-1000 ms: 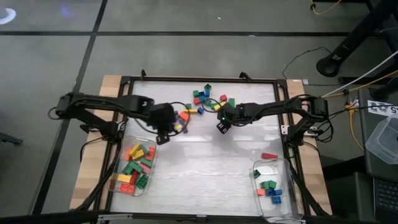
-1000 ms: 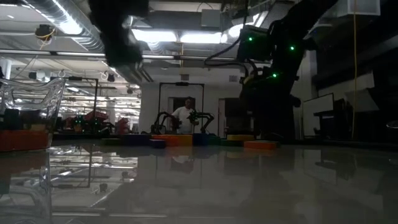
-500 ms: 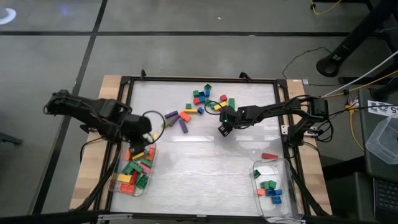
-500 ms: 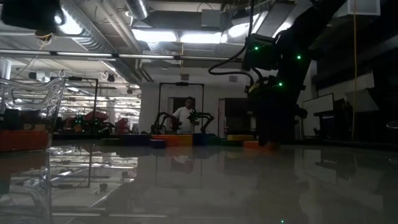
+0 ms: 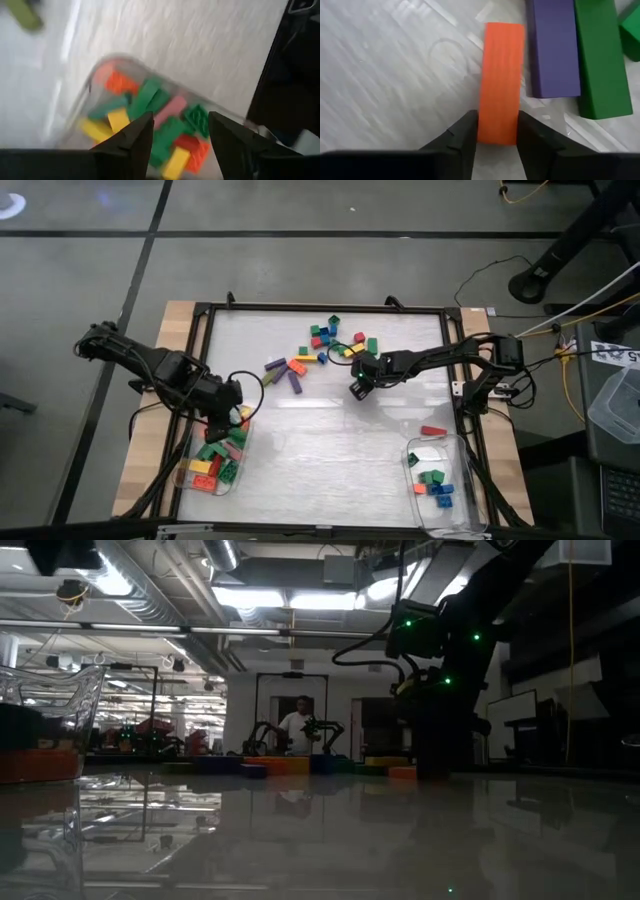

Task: Sort blocks by size
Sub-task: Put the large orange wooden block into the left transparent bin

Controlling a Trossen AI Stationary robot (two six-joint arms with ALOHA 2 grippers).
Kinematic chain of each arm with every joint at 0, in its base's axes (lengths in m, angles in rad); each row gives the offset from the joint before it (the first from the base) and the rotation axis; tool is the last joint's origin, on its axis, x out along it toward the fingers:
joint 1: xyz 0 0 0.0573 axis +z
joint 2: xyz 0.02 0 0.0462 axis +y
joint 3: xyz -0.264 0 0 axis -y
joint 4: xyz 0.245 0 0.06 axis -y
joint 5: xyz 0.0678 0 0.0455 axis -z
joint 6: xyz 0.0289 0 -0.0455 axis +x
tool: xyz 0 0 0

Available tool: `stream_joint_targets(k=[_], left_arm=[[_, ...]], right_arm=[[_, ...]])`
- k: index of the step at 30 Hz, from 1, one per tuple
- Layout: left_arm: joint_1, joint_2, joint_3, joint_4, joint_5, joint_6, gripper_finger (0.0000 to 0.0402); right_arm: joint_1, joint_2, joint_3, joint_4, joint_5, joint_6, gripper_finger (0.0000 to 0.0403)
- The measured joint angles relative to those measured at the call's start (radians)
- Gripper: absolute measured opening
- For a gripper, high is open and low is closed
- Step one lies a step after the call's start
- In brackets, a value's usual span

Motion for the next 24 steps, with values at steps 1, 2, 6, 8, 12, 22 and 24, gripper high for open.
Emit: stream_joint_targets(k=[1, 2, 6, 8, 12, 22, 24], left_arm=[[0.000, 0.000, 0.000, 0.018, -0.021, 0.024, 0.0176], [0.000, 0.000, 0.000, 0.038, -0.042, 0.051, 0.0175], [0.003, 0.005, 0.000, 0.123, -0.163, 0.151, 0.0173], [0.005, 0.012, 0.000, 0.165, -0.236, 0.186, 0.0173], [0.011, 0.036, 0.000, 0.228, -0.356, 0.280, 0.0173], [0.011, 0.171, 0.000, 0.319, -0.440, 0.621, 0.0169], [0.011, 0.201, 0.000, 0.358, -0.468, 0.668, 0.0169]], right_arm=[[0.000, 0.009, 0.000, 0.003, -0.002, 0.000, 0.0116], [0.000, 0.013, 0.000, 0.004, -0.002, 0.000, 0.0108], [0.001, 0.012, 0.006, 0.013, -0.013, -0.001, 0.0097], [0.000, 0.009, 0.020, 0.016, -0.036, -0.002, 0.0097], [-0.001, 0.017, 0.068, 0.076, -0.163, -0.062, 0.0100], [0.001, 0.014, 0.091, 0.606, -0.643, -0.108, 0.0099], [0.001, 0.014, 0.090, 0.664, -0.684, -0.089, 0.0100]])
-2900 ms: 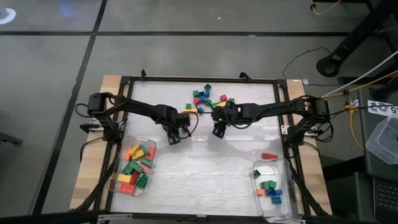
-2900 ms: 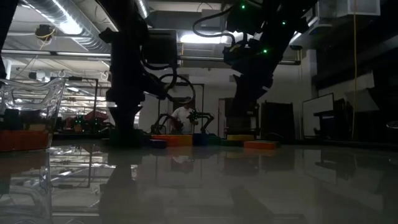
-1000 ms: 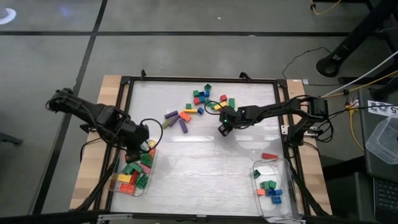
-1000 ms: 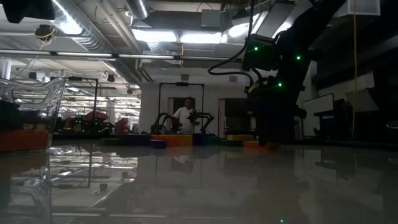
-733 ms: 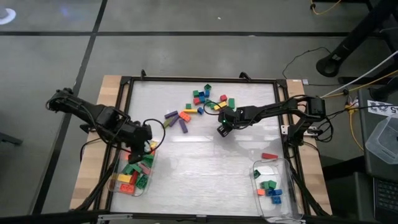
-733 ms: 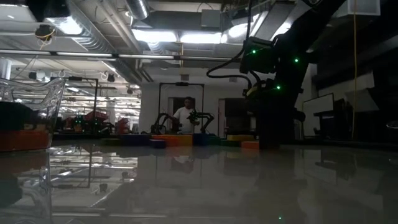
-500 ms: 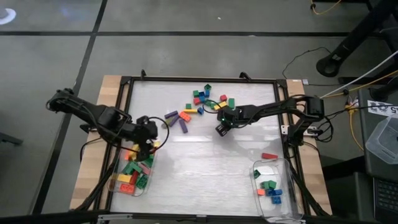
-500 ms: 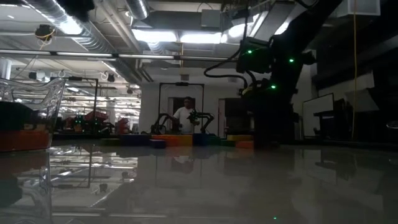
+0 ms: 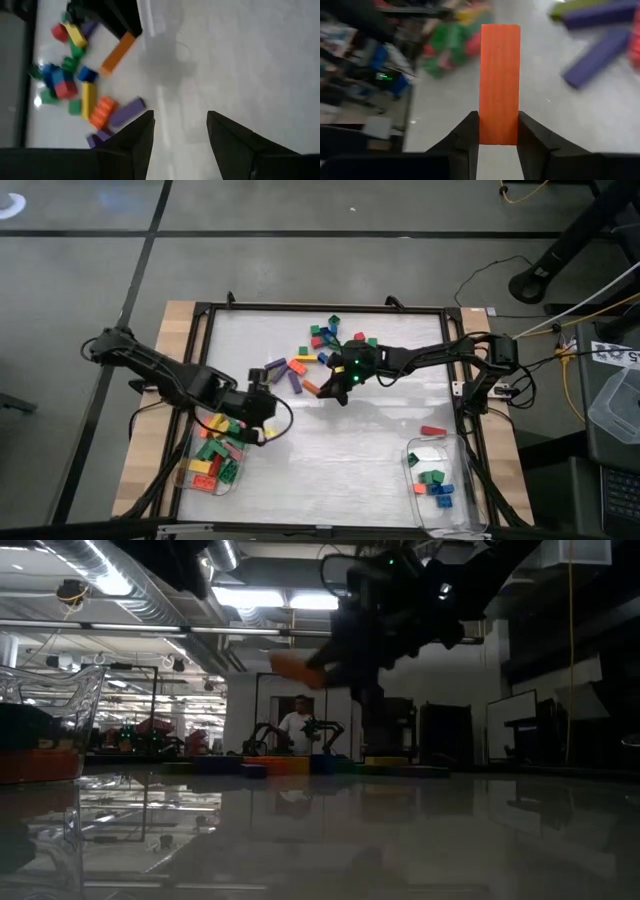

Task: Sort blocks by size
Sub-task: Put the large orange wooden block into the left transparent bin

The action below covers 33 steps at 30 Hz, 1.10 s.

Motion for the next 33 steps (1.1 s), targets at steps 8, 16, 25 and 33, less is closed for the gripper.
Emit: stream_joint_targets(k=[8, 16, 25, 33], left_arm=[[0.017, 0.092, 0.000, 0.159, -0.135, 0.183, 0.0168], [0.082, 0.144, 0.000, 0.246, -0.070, 0.217, 0.0168], [0.134, 0.165, 0.000, 0.310, -0.016, 0.282, 0.0168], [0.145, 0.200, -0.001, 0.320, 0.091, 0.306, 0.0168]], right_arm=[[0.000, -0.001, 0.000, 0.036, -0.071, 0.010, 0.0104], [0.004, -0.001, 0.000, 0.038, -0.105, -0.038, 0.0104], [0.058, -0.001, 0.000, 0.044, -0.117, -0.094, 0.0104], [0.086, -0.002, 0.000, 0.074, -0.104, -0.094, 0.0104]])
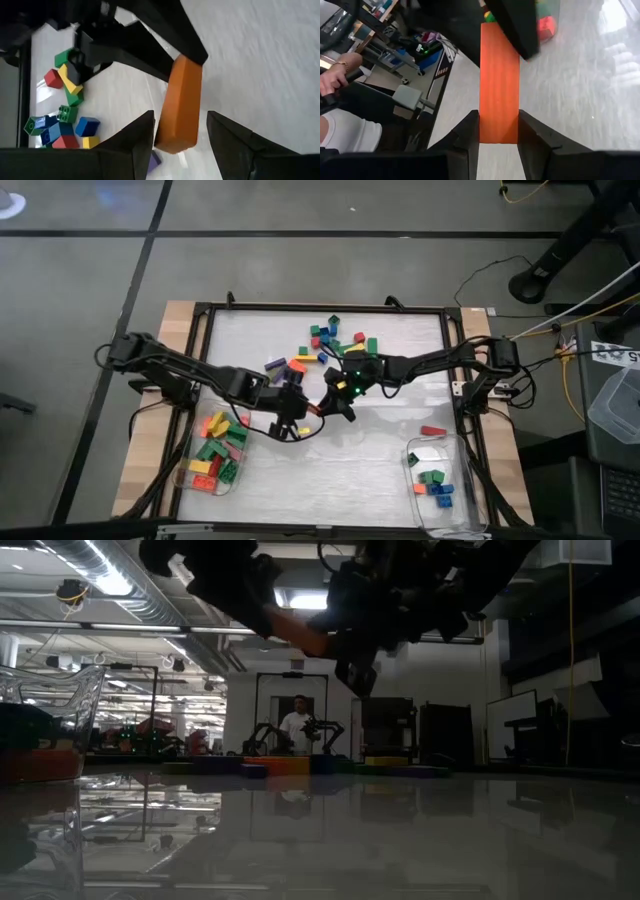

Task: Sort blocks by size
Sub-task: Put the large orange wooden block into the left transparent bin

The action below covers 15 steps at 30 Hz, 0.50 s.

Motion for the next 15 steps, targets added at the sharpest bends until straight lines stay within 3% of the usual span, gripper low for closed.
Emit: stream_joint_targets(k=[5, 12, 15], left_arm=[[-0.001, 0.031, 0.000, 0.057, -0.001, 0.071, 0.0146], [-0.005, 0.044, 0.000, 0.068, -0.006, 0.132, 0.0042], [-0.006, 0.040, 0.000, 0.060, 0.002, 0.117, 0.0038]], right_arm=[[0.006, -0.001, 0.000, 0.021, 0.000, 0.000, 0.0104], [0.005, -0.001, 0.000, 0.017, 0.000, 0.004, 0.0114], [0.007, -0.001, 0.000, 0.020, 0.022, -0.001, 0.0136]])
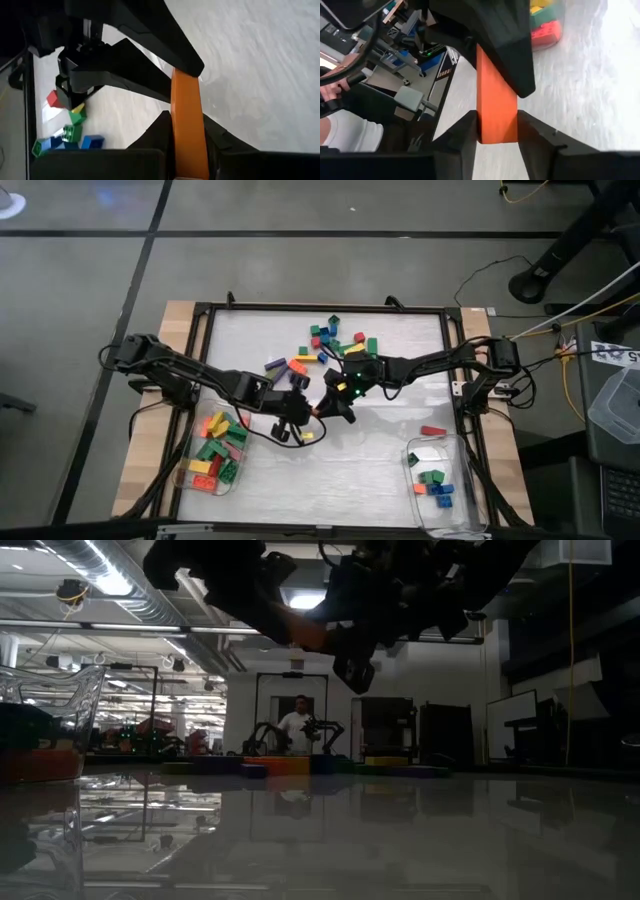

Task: Sort blocks by size
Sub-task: Put the large orange wooden block into the left transparent bin

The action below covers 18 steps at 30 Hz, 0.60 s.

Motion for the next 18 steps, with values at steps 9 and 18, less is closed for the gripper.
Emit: stream_joint_targets(k=[9, 18], left_arm=[[-0.065, -0.014, 0.079, -0.350, 0.069, -0.173, 0.0038], [-0.205, -0.053, 0.132, -0.777, 0.351, -0.648, 0.0039]], right_arm=[[-0.005, 0.000, 0.000, -0.008, 0.066, -0.026, 0.0207], [-0.025, 0.000, 0.000, -0.060, 0.088, -0.026, 0.0220]])
